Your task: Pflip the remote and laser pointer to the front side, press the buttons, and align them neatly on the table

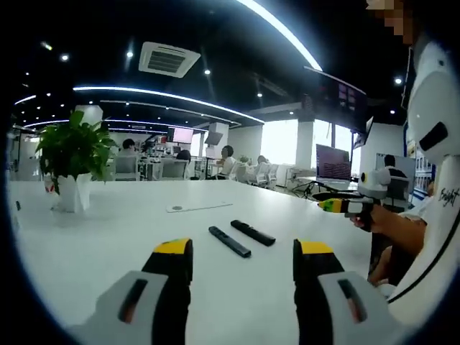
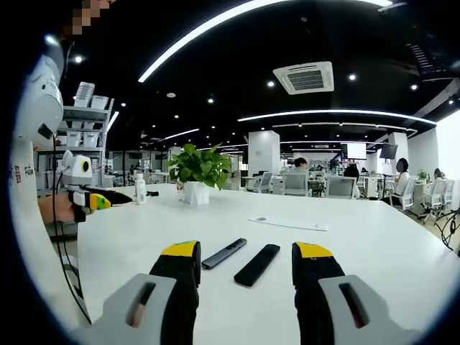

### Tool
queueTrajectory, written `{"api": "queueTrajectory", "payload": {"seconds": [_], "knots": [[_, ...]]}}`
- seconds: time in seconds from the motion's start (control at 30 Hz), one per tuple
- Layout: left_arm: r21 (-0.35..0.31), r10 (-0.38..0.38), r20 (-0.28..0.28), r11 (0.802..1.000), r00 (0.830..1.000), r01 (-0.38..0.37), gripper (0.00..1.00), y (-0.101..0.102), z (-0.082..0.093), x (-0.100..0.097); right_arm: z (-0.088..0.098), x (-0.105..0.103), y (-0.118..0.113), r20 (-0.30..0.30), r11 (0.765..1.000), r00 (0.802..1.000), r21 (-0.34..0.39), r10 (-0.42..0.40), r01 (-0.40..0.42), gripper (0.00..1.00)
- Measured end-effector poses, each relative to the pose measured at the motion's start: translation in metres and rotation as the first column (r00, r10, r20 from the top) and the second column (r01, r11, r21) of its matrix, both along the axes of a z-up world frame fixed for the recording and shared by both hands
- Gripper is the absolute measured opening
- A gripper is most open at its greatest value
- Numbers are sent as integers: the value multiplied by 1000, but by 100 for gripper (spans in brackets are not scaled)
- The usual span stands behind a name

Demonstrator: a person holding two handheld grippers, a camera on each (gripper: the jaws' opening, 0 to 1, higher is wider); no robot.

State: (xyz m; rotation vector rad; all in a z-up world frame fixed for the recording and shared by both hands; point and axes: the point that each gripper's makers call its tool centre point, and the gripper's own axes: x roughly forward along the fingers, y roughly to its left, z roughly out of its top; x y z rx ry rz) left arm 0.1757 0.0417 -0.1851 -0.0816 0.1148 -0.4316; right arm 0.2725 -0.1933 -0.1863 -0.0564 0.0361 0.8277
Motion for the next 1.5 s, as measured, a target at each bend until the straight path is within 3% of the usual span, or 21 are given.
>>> {"api": "queueTrajectory", "payload": {"seconds": [0.67,1.07,1.5], "knots": [[64,1,-34,998,999,1,57,8,-12,-5,-7,-9,19,11,998,999,-59,38,-37,53],[75,-2,-58,997,998,7,56,6,-18,-2,-3,-8,6,21,999,1000,-51,2,-1,53],[77,3,-75,997,997,2,54,10,-24,-3,-6,-8,10,24,997,1000,-74,2,0,52]]}}
